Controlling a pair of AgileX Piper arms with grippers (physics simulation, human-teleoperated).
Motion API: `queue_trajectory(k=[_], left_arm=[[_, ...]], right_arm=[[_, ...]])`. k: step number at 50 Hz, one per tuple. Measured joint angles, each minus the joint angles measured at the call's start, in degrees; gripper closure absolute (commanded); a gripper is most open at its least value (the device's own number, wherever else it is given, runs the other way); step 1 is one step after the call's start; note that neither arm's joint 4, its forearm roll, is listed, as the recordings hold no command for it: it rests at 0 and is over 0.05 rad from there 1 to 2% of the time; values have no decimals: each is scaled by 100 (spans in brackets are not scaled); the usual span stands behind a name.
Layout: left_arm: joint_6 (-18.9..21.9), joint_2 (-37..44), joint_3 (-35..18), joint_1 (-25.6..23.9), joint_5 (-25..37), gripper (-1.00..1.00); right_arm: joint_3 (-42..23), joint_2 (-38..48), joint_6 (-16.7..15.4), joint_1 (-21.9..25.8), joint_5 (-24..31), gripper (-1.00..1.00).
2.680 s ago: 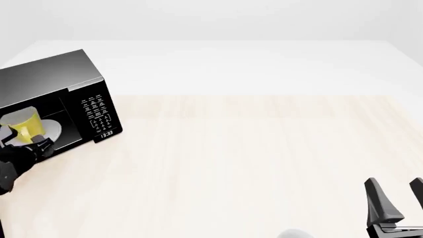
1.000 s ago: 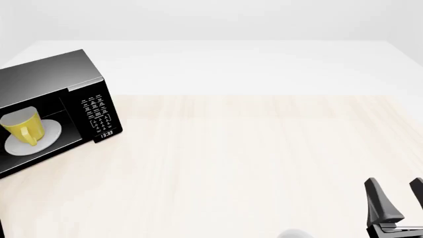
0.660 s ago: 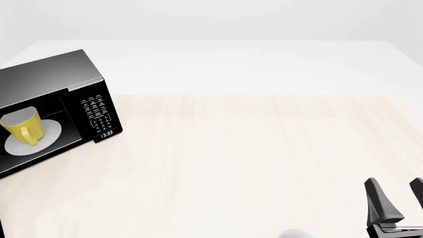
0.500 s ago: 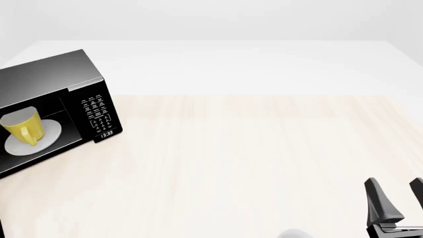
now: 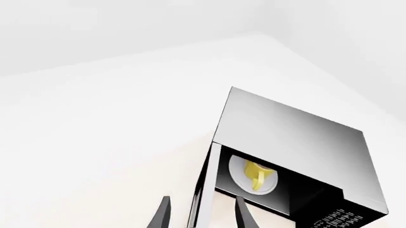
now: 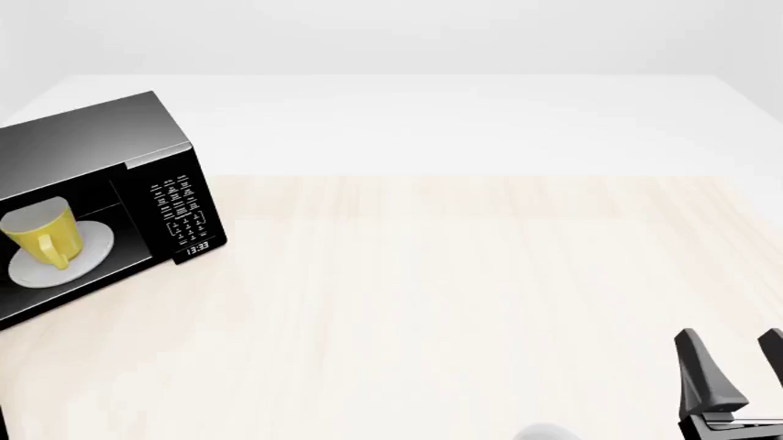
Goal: Put the yellow and white mug in the microwave and close it.
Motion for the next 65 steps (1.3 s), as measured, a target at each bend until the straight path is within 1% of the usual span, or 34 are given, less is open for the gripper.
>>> queue_trajectory(k=[15, 37, 52, 65], left_arm=[[-134, 234, -24, 630, -93, -100], [-153, 599, 239, 1300, -403, -100], [5, 1092, 545, 1860, -863, -100], [295, 1591, 907, 2242, -1418, -100]], right_arm=[[0, 0, 0, 0, 0, -100], [0, 0, 0, 0, 0, -100], [0, 0, 0, 0, 0, -100], [0, 0, 1, 0, 0, -100]])
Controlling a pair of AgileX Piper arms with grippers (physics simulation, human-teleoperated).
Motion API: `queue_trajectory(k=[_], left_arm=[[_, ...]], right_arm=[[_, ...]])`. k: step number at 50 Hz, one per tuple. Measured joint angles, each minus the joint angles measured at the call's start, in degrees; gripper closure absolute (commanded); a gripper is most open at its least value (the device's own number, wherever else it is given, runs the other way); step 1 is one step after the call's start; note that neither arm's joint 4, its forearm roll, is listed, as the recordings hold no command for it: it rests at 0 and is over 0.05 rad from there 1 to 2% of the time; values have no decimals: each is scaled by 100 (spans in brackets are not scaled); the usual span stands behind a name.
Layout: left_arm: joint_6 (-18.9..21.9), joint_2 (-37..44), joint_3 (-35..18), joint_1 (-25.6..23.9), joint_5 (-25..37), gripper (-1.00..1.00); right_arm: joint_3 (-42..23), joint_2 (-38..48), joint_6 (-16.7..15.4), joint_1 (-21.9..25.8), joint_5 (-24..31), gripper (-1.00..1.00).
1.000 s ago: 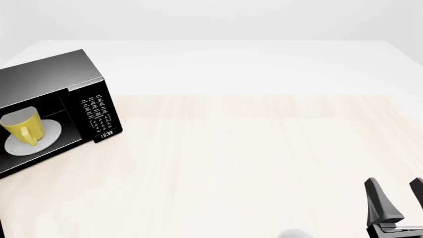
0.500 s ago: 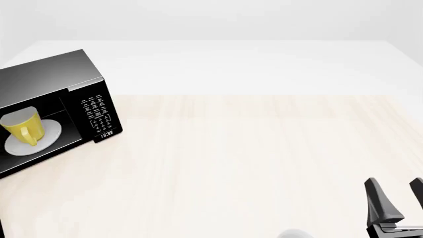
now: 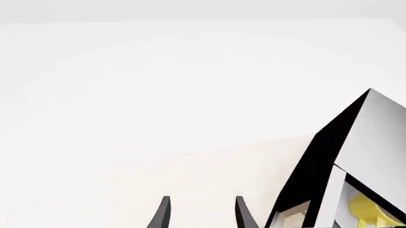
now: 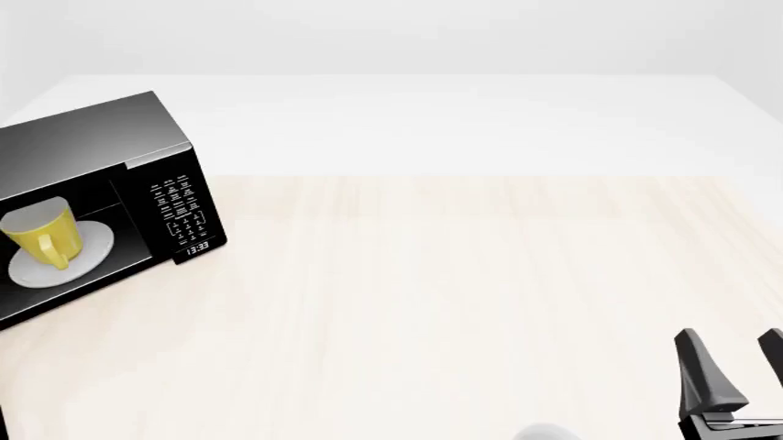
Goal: Put the yellow and white mug in the microwave and close it.
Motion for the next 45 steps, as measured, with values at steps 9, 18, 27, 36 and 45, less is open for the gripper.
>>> queue_trajectory(k=[9, 18, 27, 36, 45], left_arm=[[246, 280, 251, 128, -355, -100], [422, 514, 447, 76, -602, -100], [496, 729, 591, -115, -761, -100], [489, 909, 698, -408, -883, -100], [479, 1124, 774, -660, -1043, -100]], right_arm=[[0, 1, -1, 0, 0, -100], [0, 1, -2, 1, 0, -100], [0, 2, -3, 1, 0, -100], [0, 3, -3, 2, 0, -100], [0, 4, -3, 2, 0, -100]])
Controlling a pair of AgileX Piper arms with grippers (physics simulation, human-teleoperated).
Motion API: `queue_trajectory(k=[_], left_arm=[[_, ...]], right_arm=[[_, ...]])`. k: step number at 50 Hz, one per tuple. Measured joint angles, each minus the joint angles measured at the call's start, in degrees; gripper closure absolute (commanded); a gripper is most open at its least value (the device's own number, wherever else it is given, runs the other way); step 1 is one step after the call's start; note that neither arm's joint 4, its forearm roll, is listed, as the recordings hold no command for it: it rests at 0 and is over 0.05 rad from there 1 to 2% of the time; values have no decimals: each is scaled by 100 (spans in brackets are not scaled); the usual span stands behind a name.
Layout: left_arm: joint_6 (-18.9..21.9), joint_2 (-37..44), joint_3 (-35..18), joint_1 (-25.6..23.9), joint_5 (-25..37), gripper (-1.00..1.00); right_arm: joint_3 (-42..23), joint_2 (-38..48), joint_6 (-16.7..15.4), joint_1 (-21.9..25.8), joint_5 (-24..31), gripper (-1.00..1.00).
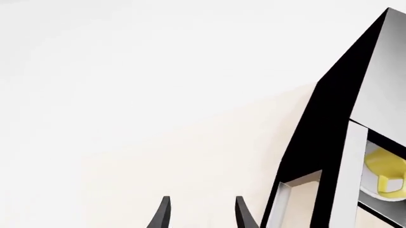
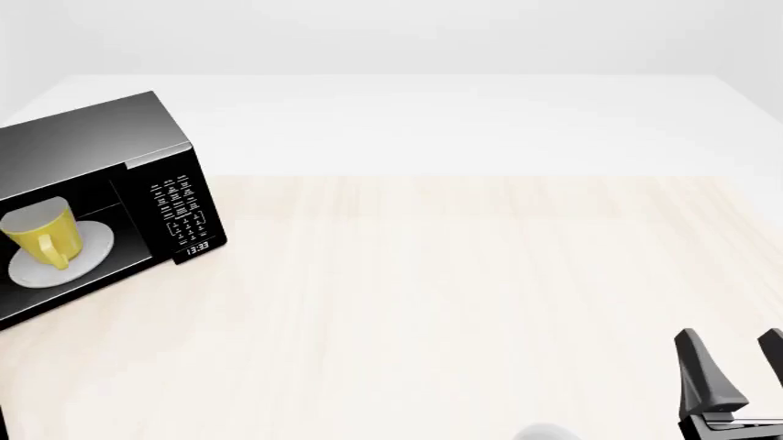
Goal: Put the yellow and white mug in the microwave and close it.
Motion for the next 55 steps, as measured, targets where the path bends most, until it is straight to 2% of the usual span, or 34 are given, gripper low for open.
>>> queue_trajectory(k=[29, 55], left_arm=[[-127, 711, 104, -762, -513, -100], [-240, 1046, 84, -1458, -718, -100]], right_arm=[[0, 1, 0, 0, 0, -100], [0, 1, 0, 1, 0, -100]])
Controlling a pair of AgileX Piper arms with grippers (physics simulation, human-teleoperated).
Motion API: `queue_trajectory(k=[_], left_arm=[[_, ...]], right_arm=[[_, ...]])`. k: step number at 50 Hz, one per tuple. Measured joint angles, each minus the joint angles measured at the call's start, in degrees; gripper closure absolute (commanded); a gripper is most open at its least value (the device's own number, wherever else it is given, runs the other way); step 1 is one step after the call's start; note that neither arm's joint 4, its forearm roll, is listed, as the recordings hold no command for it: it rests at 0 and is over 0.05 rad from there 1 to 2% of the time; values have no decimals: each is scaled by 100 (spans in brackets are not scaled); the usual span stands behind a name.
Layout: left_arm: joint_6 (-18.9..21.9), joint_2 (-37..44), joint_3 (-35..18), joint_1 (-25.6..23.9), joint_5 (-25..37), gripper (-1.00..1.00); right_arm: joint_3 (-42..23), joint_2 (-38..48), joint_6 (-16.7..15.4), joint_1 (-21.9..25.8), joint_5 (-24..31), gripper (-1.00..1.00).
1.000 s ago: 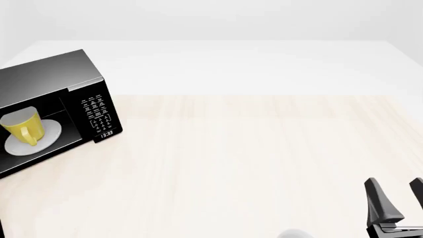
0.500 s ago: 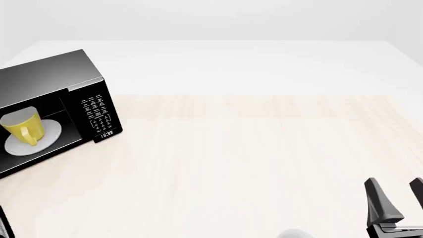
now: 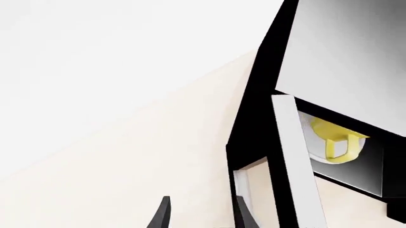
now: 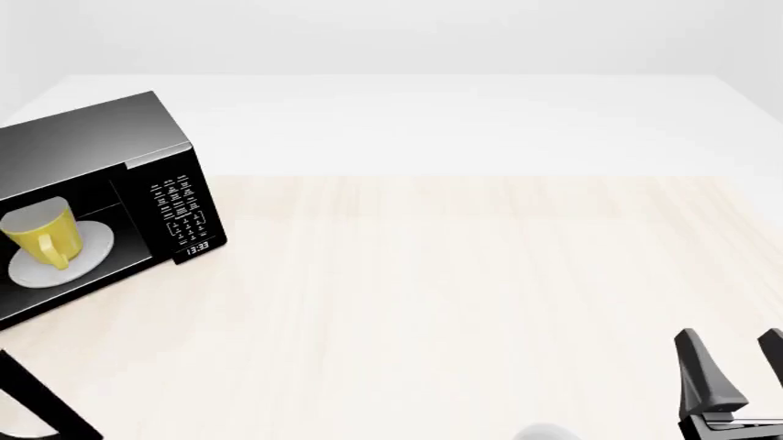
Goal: Put the yellow and white mug in the microwave and close it.
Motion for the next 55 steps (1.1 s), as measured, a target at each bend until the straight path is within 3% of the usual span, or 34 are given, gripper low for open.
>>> queue_trajectory(k=[55], left_arm=[[-384, 629, -272, -1164, -305, -100]], right_arm=[[0, 0, 0, 0, 0, -100]])
